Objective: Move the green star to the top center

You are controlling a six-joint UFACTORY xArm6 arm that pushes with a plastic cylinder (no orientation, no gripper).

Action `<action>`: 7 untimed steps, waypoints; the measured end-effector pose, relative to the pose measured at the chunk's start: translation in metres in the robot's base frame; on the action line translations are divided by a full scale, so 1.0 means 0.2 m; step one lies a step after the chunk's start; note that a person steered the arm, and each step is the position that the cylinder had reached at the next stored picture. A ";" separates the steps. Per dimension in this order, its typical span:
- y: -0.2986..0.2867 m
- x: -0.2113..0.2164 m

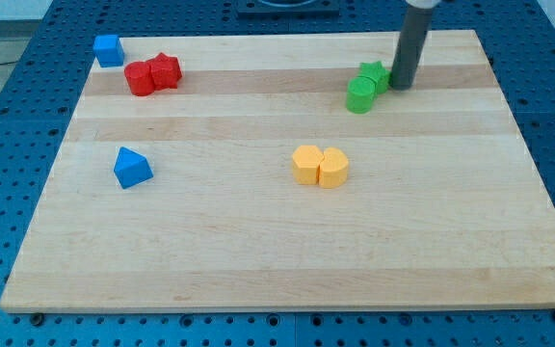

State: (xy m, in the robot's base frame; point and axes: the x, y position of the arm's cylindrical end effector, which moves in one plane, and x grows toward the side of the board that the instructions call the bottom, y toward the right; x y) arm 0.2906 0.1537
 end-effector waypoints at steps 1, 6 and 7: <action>-0.08 -0.05; -0.24 -0.05; -0.28 0.11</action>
State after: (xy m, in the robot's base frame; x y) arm 0.3130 0.0972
